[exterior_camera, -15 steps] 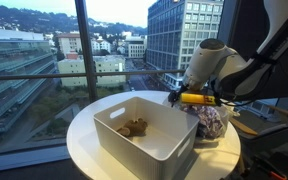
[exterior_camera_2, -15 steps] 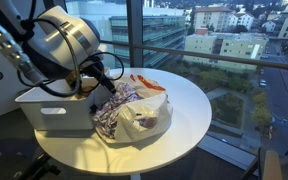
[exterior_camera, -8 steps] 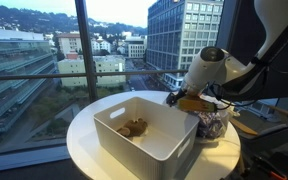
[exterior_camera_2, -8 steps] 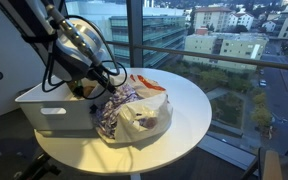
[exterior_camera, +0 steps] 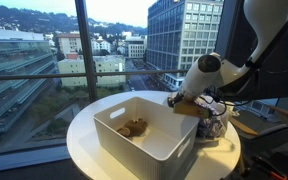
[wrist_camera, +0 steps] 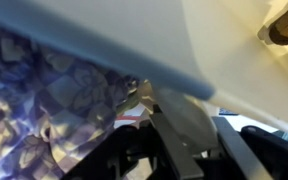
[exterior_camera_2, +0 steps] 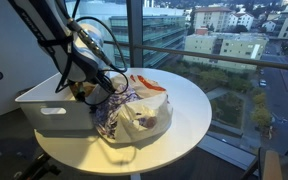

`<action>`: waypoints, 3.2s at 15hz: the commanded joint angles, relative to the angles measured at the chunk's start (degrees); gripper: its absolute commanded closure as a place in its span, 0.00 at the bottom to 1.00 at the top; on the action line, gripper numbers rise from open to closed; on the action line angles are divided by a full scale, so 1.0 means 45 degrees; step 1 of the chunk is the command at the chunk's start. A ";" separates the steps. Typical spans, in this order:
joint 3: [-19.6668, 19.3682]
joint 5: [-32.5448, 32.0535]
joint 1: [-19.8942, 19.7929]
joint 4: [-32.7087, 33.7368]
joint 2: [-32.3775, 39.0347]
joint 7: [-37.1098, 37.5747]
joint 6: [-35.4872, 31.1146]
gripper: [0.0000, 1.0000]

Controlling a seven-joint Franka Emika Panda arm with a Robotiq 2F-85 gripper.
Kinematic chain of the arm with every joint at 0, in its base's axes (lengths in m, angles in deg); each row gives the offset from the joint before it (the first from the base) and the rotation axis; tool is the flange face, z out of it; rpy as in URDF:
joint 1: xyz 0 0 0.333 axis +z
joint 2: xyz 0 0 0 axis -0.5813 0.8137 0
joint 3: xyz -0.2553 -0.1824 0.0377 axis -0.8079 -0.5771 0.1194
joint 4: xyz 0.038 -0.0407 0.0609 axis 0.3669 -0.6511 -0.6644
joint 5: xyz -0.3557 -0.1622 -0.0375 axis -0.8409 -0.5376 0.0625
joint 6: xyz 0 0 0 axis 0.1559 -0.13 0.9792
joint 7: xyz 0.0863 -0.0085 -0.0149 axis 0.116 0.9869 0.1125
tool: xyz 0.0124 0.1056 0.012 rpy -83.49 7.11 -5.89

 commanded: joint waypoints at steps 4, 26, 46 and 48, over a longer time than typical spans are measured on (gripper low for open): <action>-0.0056 -0.0284 -0.0072 0.0646 -0.0969 0.0905 0.0085 1.00; -0.0163 0.4491 -0.0491 0.2206 -0.0817 -0.5858 -0.4387 0.99; 0.1118 1.6035 0.0496 -0.0087 -0.3470 -2.0610 0.0530 0.00; 0.1199 1.8266 0.0793 0.0192 -0.3891 -2.2445 0.1490 0.00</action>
